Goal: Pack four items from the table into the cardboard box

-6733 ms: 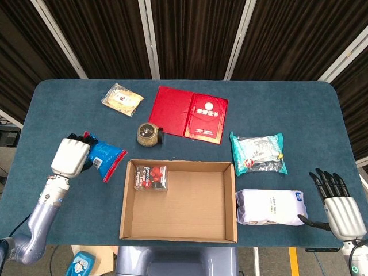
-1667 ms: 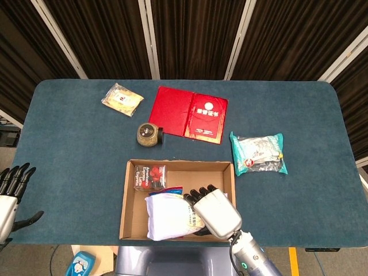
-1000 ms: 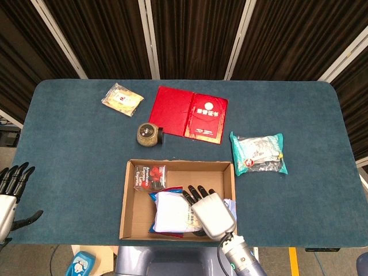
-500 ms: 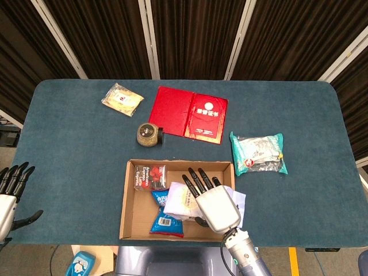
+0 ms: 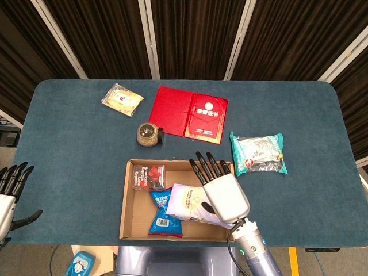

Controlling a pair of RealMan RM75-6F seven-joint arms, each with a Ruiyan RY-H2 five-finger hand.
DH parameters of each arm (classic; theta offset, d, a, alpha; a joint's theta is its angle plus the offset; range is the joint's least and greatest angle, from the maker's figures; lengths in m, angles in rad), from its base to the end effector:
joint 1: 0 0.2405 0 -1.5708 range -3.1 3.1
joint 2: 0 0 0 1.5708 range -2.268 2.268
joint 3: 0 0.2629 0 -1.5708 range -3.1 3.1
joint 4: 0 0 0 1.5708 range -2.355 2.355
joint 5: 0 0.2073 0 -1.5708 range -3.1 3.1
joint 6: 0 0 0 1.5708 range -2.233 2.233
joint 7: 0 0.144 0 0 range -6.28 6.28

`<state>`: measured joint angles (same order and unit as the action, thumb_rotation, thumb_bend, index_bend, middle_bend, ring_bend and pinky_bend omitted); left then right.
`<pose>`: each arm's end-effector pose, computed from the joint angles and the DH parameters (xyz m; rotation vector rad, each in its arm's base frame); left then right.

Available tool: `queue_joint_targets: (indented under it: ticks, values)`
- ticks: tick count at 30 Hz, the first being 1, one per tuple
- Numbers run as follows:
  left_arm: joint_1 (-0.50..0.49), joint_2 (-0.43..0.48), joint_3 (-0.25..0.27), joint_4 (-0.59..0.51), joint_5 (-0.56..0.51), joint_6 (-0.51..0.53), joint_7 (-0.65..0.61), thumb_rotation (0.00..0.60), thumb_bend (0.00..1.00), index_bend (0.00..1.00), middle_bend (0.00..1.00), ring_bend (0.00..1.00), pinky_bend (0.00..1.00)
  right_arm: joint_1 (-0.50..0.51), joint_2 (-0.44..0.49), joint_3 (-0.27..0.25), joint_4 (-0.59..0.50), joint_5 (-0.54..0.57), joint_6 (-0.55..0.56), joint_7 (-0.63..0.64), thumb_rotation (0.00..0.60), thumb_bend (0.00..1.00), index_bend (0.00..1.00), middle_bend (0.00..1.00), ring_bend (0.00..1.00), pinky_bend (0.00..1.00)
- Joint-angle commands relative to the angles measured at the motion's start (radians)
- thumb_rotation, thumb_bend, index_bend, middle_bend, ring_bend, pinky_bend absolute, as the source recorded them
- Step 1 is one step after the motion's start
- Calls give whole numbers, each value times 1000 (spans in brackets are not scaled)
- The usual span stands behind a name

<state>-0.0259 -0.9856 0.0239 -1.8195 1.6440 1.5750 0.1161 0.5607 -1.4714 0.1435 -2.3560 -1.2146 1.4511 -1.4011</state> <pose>-0.2756 0.1460 0.1843 -1.4695 -0.8385 -0.9202 -0.0468 -0.2187 0.0823 1.7821 -0.4499 0.9008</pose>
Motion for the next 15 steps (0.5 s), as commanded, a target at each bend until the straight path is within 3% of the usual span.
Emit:
queue_joint_targets:
  ticks: [1, 8, 11, 15]
  values:
    - [0, 0, -2, 0, -1, 1, -1, 600, 21, 0, 0, 0, 0, 13, 91, 65, 0, 51, -4, 40, 600, 10, 29, 12, 62, 290]
    - [2, -5, -6, 6, -7, 3, 5, 600, 21, 0, 0, 0, 0, 46, 303, 209, 9, 253, -55, 157, 600, 10, 46, 20, 62, 279]
    - [2, -8, -8, 10, -12, 1, 12, 600, 21, 0, 0, 0, 0, 73, 375, 258, 89, 352, -113, 221, 600, 10, 46, 19, 61, 263]
    - [0, -11, -12, 13, -24, -6, 17, 600, 22, 0, 0, 0, 0, 104, 426, 281, 217, 441, -207, 304, 600, 11, 39, 21, 60, 251]
